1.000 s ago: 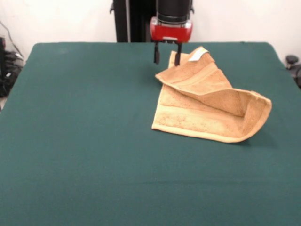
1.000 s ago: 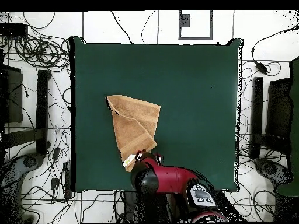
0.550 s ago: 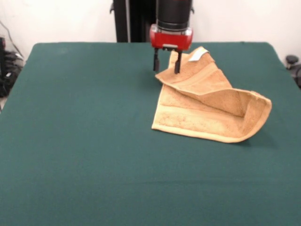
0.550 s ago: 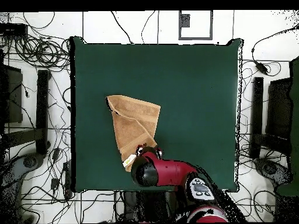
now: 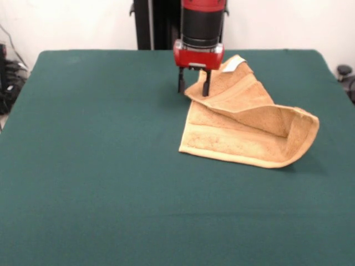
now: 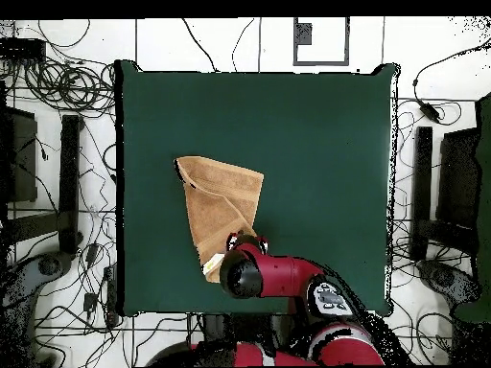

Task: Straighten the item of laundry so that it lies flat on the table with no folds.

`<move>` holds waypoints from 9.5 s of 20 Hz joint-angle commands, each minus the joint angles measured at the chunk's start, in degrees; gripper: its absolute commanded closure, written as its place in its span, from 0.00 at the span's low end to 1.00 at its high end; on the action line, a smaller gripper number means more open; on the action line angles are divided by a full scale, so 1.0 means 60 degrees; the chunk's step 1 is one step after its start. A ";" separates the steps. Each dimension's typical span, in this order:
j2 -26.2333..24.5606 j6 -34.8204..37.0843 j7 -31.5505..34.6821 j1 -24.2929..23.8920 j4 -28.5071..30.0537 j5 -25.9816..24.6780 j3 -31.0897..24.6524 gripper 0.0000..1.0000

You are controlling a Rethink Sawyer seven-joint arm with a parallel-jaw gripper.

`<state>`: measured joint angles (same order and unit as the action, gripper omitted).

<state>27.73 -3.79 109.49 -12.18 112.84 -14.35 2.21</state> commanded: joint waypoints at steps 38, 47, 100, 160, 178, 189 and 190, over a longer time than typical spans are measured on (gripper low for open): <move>0.0328 -0.0598 0.1359 -0.0124 0.0344 -0.0205 -0.1133 0.00; 0.0078 -0.1036 0.1692 0.0206 0.0434 0.0018 -0.0967 0.00; 0.0055 -0.2058 0.1478 -0.0126 0.1193 -0.0798 -0.0837 1.00; -0.1559 -0.2136 0.1458 -0.0354 0.0324 -0.0508 -0.0715 0.00; -0.1558 -0.2434 0.1387 -0.0470 0.0264 -0.0789 -0.0796 1.00; 0.0068 -0.1224 0.1455 -0.0519 0.1179 -0.0487 -0.0931 1.00; 0.0307 -0.1066 0.1455 -0.0522 0.1298 -0.0449 -0.0977 1.00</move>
<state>26.11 -17.37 109.49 -14.58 121.66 -20.61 0.62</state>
